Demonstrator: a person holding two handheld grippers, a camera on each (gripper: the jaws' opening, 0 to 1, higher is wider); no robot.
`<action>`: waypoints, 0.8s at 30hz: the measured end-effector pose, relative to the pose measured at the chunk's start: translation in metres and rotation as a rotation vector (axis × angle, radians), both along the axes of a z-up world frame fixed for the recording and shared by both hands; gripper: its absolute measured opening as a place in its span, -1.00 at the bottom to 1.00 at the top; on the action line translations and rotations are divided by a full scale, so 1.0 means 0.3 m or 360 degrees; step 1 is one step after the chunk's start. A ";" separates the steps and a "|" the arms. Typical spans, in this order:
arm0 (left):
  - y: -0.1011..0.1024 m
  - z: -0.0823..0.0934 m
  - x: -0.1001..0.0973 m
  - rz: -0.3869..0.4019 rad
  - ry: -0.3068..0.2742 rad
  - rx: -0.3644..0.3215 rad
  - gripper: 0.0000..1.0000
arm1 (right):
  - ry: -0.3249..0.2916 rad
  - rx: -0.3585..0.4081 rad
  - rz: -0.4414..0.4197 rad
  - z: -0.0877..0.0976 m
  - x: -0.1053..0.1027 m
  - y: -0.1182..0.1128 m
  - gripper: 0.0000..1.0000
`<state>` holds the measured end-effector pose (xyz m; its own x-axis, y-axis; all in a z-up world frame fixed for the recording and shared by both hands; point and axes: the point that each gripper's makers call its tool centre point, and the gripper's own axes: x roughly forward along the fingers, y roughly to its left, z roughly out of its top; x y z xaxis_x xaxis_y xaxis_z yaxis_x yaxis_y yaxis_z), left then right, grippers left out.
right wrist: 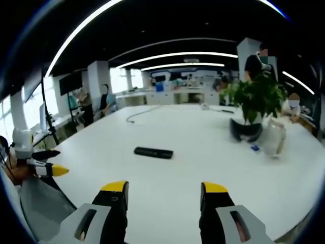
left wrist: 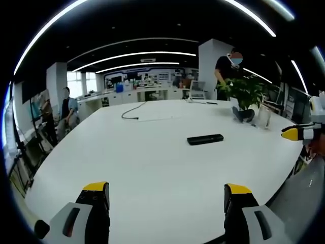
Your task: Press the specified remote control buttons in sequence, fully releasing each button before pressing the next.
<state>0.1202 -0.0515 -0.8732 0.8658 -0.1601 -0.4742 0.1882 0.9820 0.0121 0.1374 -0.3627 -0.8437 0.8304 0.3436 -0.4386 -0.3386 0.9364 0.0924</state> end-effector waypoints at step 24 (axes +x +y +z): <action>-0.048 0.051 0.101 -0.0172 -0.0026 0.0234 0.97 | 0.0003 0.0009 0.0005 0.002 -0.006 0.001 0.06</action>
